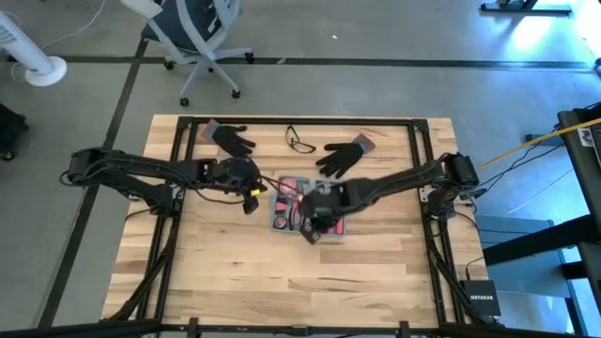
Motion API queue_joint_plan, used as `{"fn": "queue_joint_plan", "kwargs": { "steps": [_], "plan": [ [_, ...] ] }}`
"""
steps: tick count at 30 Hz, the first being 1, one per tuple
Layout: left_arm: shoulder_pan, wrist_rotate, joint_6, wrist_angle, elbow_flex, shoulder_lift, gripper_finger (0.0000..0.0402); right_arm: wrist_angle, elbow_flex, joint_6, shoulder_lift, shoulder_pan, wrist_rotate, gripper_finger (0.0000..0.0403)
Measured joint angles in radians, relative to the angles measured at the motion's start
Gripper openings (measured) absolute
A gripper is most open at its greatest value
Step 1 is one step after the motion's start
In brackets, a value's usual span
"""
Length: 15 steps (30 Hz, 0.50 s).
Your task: Prefit tool cases
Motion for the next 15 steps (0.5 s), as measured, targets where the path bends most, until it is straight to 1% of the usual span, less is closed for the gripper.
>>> {"fn": "queue_joint_plan", "kwargs": {
  "steps": [3, 5, 10, 12, 15],
  "plan": [
    [-0.001, 0.034, -0.018, 0.056, 0.000, 0.038, 0.0000, 0.017, -0.005, 0.043, 0.004, 0.056, 0.014, 0.0004],
    [-0.001, 0.060, -0.036, 0.074, 0.001, 0.073, 0.0000, 0.086, -0.020, 0.087, 0.004, 0.083, 0.030, 0.0002],
    [-0.007, 0.084, 0.005, 0.051, 0.028, 0.133, 0.0000, 0.215, -0.050, 0.125, 0.005, 0.081, 0.062, 0.0000],
    [-0.013, 0.083, 0.035, 0.055, 0.043, 0.141, 0.0000, 0.168, -0.070, 0.145, 0.000, 0.063, 0.074, 0.0000],
    [-0.020, 0.083, 0.075, 0.059, 0.058, 0.166, 0.0000, 0.022, -0.101, 0.174, -0.031, 0.036, 0.101, 0.0000]
  ]
}}
